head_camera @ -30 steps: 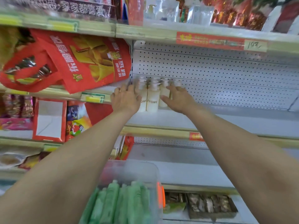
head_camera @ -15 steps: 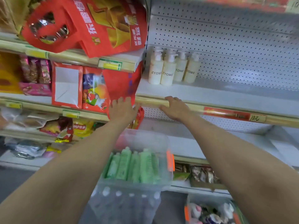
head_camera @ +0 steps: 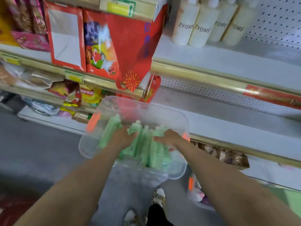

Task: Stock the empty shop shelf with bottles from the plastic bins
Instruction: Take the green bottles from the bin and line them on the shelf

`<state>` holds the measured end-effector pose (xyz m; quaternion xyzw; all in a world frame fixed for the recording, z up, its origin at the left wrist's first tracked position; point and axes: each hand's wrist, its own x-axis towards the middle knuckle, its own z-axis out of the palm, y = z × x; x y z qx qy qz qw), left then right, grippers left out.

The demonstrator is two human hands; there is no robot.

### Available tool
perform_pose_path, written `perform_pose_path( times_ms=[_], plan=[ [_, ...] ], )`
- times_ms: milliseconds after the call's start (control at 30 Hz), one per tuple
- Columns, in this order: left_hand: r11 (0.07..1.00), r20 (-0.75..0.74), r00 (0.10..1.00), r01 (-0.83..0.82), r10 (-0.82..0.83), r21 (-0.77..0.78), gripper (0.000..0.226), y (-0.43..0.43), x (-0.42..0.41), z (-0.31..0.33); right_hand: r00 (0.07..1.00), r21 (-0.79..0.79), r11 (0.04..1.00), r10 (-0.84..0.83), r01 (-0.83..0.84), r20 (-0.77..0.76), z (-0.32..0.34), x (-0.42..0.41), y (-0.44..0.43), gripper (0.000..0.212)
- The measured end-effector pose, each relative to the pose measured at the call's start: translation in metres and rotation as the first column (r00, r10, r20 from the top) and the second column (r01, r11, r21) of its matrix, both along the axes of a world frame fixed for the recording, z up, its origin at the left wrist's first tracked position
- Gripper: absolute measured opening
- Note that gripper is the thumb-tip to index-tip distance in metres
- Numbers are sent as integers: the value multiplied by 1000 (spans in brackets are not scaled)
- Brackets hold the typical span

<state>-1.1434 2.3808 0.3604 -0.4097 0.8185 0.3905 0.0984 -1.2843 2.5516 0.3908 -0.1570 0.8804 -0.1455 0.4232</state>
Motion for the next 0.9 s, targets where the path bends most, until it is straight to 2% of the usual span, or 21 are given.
perform_pose_path(
  times_ms=[200, 233, 267, 333, 367, 433, 533, 633, 767, 833, 900],
  plan=[
    [995, 107, 992, -77, 71, 55, 69, 3, -5, -36, 994, 43, 997, -64, 68, -88, -39, 14, -7, 127],
    [995, 118, 990, -79, 72, 59, 68, 3, -8, -39, 994, 46, 997, -61, 65, -86, -41, 13, -8, 123],
    [995, 127, 989, -82, 74, 60, 67, 3, -12, -42, 996, 41, 997, -63, 66, -58, -42, 9, -10, 110],
    [992, 139, 986, -103, 93, 68, 66, 4, -19, -46, 984, -61, 987, -144, 151, 102, -41, -1, -8, 81],
    [991, 151, 983, -116, 105, 69, 68, 5, -22, -49, 946, -134, 959, -212, 249, 245, -39, -6, -5, 76],
    [991, 208, 971, -127, 117, 35, 74, 7, -27, -53, 809, -210, 873, -285, 441, 514, -35, -12, 3, 77],
    [991, 285, 949, -132, 135, -30, 81, 9, -32, -60, 646, -238, 774, -270, 587, 715, -33, -15, 9, 53],
    [988, 290, 945, -144, 154, -53, 80, 11, -35, -66, 517, -215, 669, -291, 711, 805, -32, -16, 6, 41],
    [990, 287, 948, -118, 137, -81, 78, 7, -35, -67, 446, -190, 585, -331, 789, 832, -25, -17, 5, 31],
    [992, 292, 949, -123, 122, -14, 70, 1, -33, -63, 397, -157, 554, -343, 817, 852, -21, -16, 6, 35],
    [955, 248, 951, -232, 183, 186, 57, -4, -30, -58, 372, -144, 556, -324, 819, 870, -19, -14, 7, 45]
  ],
)
